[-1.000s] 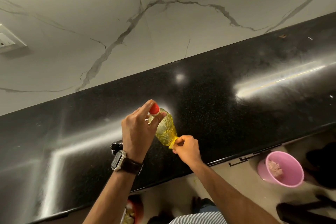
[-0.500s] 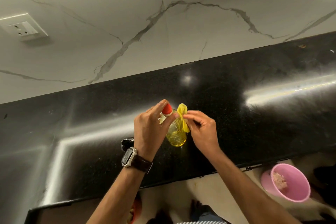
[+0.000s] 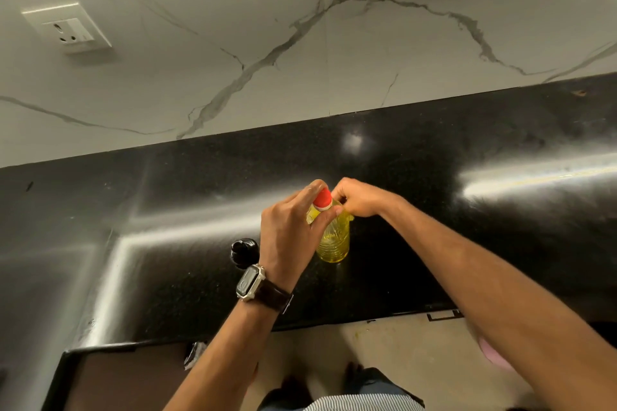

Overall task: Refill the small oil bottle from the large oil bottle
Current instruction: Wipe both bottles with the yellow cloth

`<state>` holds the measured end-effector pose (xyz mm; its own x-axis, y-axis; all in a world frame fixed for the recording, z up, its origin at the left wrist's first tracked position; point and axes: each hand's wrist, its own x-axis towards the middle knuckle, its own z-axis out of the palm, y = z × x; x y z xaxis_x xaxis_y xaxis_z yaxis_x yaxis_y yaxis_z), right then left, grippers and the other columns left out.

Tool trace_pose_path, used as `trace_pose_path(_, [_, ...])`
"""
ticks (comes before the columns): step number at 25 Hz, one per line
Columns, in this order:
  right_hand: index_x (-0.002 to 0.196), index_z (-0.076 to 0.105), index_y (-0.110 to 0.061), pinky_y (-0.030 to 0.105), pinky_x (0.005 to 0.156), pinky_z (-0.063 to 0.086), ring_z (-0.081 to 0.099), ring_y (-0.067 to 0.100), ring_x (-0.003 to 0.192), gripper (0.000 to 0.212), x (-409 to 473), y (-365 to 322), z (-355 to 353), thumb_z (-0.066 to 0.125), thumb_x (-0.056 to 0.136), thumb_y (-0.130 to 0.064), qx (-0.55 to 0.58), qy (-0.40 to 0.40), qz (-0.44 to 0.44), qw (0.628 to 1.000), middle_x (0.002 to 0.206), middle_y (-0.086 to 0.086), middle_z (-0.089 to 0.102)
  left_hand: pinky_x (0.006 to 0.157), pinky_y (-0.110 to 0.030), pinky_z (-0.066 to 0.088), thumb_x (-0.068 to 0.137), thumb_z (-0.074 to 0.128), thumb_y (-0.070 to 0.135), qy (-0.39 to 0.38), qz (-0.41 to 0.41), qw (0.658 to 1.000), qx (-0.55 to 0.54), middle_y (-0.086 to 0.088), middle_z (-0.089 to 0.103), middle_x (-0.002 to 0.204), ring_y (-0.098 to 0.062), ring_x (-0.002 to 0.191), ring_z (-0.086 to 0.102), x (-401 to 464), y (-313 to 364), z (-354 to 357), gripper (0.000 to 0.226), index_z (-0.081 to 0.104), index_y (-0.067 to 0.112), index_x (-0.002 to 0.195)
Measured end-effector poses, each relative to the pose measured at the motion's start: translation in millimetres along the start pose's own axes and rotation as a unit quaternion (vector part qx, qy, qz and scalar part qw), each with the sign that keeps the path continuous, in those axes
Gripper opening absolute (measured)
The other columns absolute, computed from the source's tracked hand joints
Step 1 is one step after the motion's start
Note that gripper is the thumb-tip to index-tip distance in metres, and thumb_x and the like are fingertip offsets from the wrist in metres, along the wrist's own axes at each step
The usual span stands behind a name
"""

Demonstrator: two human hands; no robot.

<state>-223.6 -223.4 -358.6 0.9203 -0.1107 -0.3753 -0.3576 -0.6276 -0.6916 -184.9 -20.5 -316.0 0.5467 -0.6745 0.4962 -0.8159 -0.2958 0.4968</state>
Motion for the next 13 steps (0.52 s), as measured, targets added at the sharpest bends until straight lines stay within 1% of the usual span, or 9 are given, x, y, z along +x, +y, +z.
trace_pose_path(1, [0.049, 0.069, -0.036, 0.027, 0.06, 0.052, 0.063, 0.005, 0.059, 0.049, 0.4, 11.9, 11.1, 0.074, 0.083, -0.002, 0.013, 0.016, 0.019, 1.0, 0.058, -0.006, 0.067, 0.061, -0.036, 0.059, 0.086, 0.079, 0.044, 0.001, 0.0, 1.0, 0.002, 0.006, 0.074, 0.093, -0.01, 0.074, 0.067, 0.7, 1.2, 0.0, 0.039, 0.071, 0.018, 0.115])
trace_pose_path(3, [0.054, 0.072, -0.031, 0.033, 0.062, 0.055, 0.067, 0.013, 0.061, 0.039, -3.7, 33.8, 38.6, 0.073, 0.082, -0.004, 0.018, 0.085, 0.049, 0.995, 0.06, -0.002, 0.069, 0.061, -0.035, 0.06, 0.086, 0.078, 0.044, 0.006, -0.004, 1.0, 0.002, 0.005, 0.075, 0.093, -0.01, 0.074, 0.067, 1.7, 1.8, -0.6, 0.04, 0.072, 0.018, 0.116])
trace_pose_path(5, [0.071, 0.076, -0.021, 0.037, 0.066, 0.056, 0.068, 0.019, 0.067, 0.017, -12.6, 48.1, 71.5, 0.07, 0.084, -0.012, -0.005, 0.166, 0.084, 0.983, 0.07, 0.002, 0.072, 0.06, -0.035, 0.061, 0.086, 0.08, 0.042, 0.009, -0.01, 1.0, 0.002, 0.005, 0.075, 0.093, -0.011, 0.072, 0.067, 1.6, 1.0, -0.4, 0.039, 0.071, 0.018, 0.115])
trace_pose_path(6, [0.08, 0.077, -0.021, 0.037, 0.069, 0.056, 0.068, 0.02, 0.071, 0.011, -20.7, 51.2, 89.6, 0.068, 0.086, -0.016, -0.005, 0.203, 0.113, 0.973, 0.077, 0.001, 0.074, 0.06, -0.036, 0.06, 0.086, 0.082, 0.04, 0.009, -0.01, 1.0, 0.002, 0.005, 0.074, 0.093, -0.011, 0.071, 0.067, 1.4, 0.4, 0.4, 0.038, 0.071, 0.018, 0.115])
trace_pose_path(8, [0.092, 0.078, -0.021, 0.038, 0.076, 0.057, 0.07, 0.023, 0.081, 0.012, -38.4, 51.0, 124.3, 0.067, 0.089, -0.018, 0.012, 0.266, 0.159, 0.951, 0.088, 0.002, 0.076, 0.059, -0.036, 0.059, 0.086, 0.083, 0.038, 0.007, -0.005, 1.0, 0.004, 0.006, 0.074, 0.091, -0.012, 0.07, 0.066, 2.4, 0.5, 2.9, 0.036, 0.071, 0.018, 0.113])
trace_pose_path(10, [0.094, 0.077, -0.019, 0.038, 0.077, 0.056, 0.072, 0.022, 0.084, 0.008, -52.2, 44.5, 149.7, 0.071, 0.091, -0.018, 0.042, 0.311, 0.174, 0.933, 0.089, 0.0, 0.076, 0.059, -0.037, 0.059, 0.086, 0.083, 0.038, 0.005, 0.001, 1.0, 0.008, 0.007, 0.073, 0.089, -0.011, 0.069, 0.065, 5.6, 1.0, 3.7, 0.035, 0.071, 0.019, 0.112])
trace_pose_path(11, [0.092, 0.077, -0.02, 0.035, 0.075, 0.055, 0.072, 0.019, 0.082, 0.003, -56.5, 41.4, 159.9, 0.074, 0.09, -0.02, 0.077, 0.326, 0.175, 0.926, 0.087, -0.002, 0.076, 0.059, -0.037, 0.059, 0.086, 0.083, 0.038, 0.005, 0.005, 1.0, 0.009, 0.007, 0.073, 0.089, -0.011, 0.069, 0.065, 7.0, 1.2, 3.5, 0.034, 0.071, 0.019, 0.111])
trace_pose_path(13, [0.088, 0.077, -0.021, 0.032, 0.072, 0.054, 0.07, 0.013, 0.076, 0.008, -62.1, 31.9, 170.2, 0.081, 0.086, -0.027, 0.168, 0.353, 0.181, 0.903, 0.081, -0.007, 0.075, 0.06, -0.036, 0.059, 0.085, 0.083, 0.037, 0.006, 0.014, 1.0, 0.016, 0.006, 0.073, 0.088, -0.01, 0.069, 0.065, 7.9, 0.3, 3.5, 0.034, 0.072, 0.018, 0.111])
